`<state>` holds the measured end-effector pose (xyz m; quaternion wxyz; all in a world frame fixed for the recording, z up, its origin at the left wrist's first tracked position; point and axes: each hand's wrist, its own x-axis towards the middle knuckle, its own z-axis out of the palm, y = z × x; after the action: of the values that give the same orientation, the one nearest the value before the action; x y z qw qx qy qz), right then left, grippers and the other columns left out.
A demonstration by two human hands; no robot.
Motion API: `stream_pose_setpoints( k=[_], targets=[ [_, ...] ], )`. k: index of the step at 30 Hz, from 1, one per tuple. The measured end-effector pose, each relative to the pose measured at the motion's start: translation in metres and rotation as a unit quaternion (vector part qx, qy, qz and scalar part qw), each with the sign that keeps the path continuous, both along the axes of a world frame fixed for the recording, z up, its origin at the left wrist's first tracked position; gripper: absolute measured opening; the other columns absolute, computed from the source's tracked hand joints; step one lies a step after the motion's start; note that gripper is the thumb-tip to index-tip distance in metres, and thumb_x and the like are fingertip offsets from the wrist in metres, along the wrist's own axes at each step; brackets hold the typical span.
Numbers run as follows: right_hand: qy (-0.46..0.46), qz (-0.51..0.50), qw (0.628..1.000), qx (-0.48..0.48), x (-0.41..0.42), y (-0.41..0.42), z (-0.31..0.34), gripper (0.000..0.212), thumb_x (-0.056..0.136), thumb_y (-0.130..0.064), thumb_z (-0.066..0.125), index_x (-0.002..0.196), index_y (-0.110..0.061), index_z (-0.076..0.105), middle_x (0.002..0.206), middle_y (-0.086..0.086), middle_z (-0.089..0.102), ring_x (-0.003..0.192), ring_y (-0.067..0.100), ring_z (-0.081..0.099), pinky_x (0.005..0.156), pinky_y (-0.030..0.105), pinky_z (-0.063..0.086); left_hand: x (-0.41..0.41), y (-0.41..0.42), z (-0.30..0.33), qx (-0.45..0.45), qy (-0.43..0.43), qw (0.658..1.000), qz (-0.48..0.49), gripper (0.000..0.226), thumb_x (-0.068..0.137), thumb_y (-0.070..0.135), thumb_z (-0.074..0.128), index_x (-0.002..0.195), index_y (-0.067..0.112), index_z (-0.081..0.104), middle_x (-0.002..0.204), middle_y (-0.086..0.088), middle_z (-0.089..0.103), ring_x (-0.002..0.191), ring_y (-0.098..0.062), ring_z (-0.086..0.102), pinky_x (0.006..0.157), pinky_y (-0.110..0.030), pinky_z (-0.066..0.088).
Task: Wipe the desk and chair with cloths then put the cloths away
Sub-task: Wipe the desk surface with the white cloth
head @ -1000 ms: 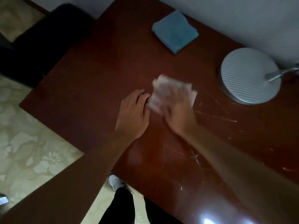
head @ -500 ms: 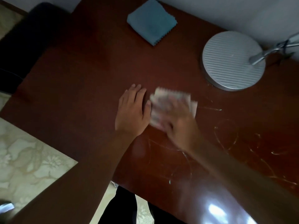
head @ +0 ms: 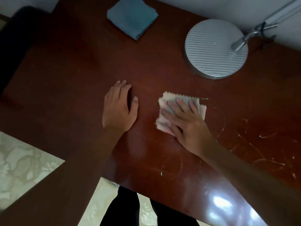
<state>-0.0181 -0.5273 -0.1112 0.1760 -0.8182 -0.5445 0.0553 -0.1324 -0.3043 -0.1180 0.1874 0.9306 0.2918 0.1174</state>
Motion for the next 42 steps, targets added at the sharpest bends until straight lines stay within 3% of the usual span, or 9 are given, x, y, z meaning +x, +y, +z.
stream_pose_setpoints(
  k=[6,10,14,16,19,23,27,32,42],
  targets=[
    [-0.009,-0.138,0.99,0.003,0.082,-0.014,0.002,0.043,0.103,-0.035,0.039,0.144,-0.024,0.047,0.152,0.005,0.044,0.146,0.033,0.029,0.118,0.055,0.015,0.001,-0.002,0.001,-0.009,0.012,1.0,0.0,0.051,0.096,0.039,0.042,0.137,0.009,0.05,0.149,-0.009,0.046,0.144,-0.024,0.033,0.118,-0.042,0.024],
    [0.045,-0.088,0.995,0.033,-0.024,-0.007,-0.004,0.04,0.099,-0.023,0.047,0.138,-0.022,0.055,0.153,0.004,0.043,0.148,0.031,0.022,0.121,0.055,0.007,0.0,-0.002,0.0,-0.005,0.008,1.0,0.0,0.051,0.096,0.039,0.043,0.136,0.009,0.051,0.148,-0.009,0.047,0.143,-0.025,0.034,0.117,-0.04,0.024],
    [0.063,0.048,0.995,0.058,-0.043,-0.018,0.009,0.029,0.098,-0.022,0.053,0.123,-0.025,0.068,0.141,0.001,0.055,0.138,0.023,0.045,0.115,0.046,0.034,0.0,-0.003,0.001,-0.001,0.001,1.0,-0.003,0.052,0.095,0.04,0.042,0.136,0.009,0.052,0.147,-0.009,0.048,0.143,-0.025,0.035,0.116,-0.038,0.024],
    [0.046,-0.062,0.997,0.029,0.021,-0.012,0.012,0.035,0.096,-0.032,0.045,0.12,-0.024,0.068,0.127,0.008,0.066,0.12,0.028,0.061,0.1,0.037,0.048,0.001,-0.002,0.002,-0.006,0.004,1.0,-0.002,0.053,0.095,0.04,0.042,0.136,0.009,0.051,0.148,-0.008,0.047,0.143,-0.024,0.034,0.117,-0.038,0.023],
    [0.042,-0.183,0.982,0.018,0.073,-0.01,0.008,0.044,0.099,-0.032,0.041,0.139,-0.021,0.055,0.145,0.009,0.052,0.141,0.031,0.038,0.122,0.039,0.016,0.0,-0.003,0.001,-0.012,0.005,1.0,0.007,0.052,0.095,0.04,0.042,0.137,0.01,0.051,0.15,-0.007,0.046,0.144,-0.023,0.032,0.118,-0.038,0.022],
    [0.035,-0.063,0.997,0.034,-0.032,-0.018,-0.002,0.043,0.099,-0.021,0.049,0.141,-0.019,0.053,0.152,0.003,0.044,0.147,0.03,0.028,0.116,0.061,0.019,-0.001,-0.003,0.0,-0.013,-0.002,1.0,0.005,0.05,0.095,0.039,0.044,0.136,0.01,0.052,0.148,-0.007,0.047,0.144,-0.023,0.034,0.118,-0.037,0.022],
    [0.003,0.062,0.998,0.021,-0.018,-0.003,0.0,0.038,0.1,-0.026,0.048,0.137,-0.021,0.058,0.148,0.003,0.049,0.143,0.028,0.036,0.115,0.056,0.028,-0.002,-0.004,0.003,-0.035,-0.002,0.999,0.006,0.049,0.095,0.037,0.043,0.136,0.012,0.052,0.148,-0.006,0.048,0.144,-0.022,0.033,0.118,-0.035,0.02],
    [-0.027,-0.072,0.997,0.013,0.067,0.098,0.004,0.045,0.101,-0.03,0.038,0.142,-0.019,0.051,0.147,0.009,0.049,0.14,0.036,0.036,0.116,0.054,0.021,0.0,0.002,0.017,-0.063,0.009,0.998,0.016,0.043,0.101,0.03,0.043,0.141,0.014,0.048,0.146,-0.005,0.049,0.14,-0.022,0.037,0.116,-0.036,0.023],
    [0.044,0.125,0.991,0.016,-0.076,0.019,0.004,0.033,0.096,-0.026,0.054,0.126,-0.02,0.066,0.138,0.003,0.059,0.135,0.025,0.047,0.117,0.042,0.025,-0.064,-0.03,0.006,0.018,0.005,0.998,-0.054,0.043,0.098,0.027,0.042,0.134,0.011,0.059,0.144,-0.008,0.053,0.138,-0.024,0.043,0.118,-0.041,0.025]
  ],
)
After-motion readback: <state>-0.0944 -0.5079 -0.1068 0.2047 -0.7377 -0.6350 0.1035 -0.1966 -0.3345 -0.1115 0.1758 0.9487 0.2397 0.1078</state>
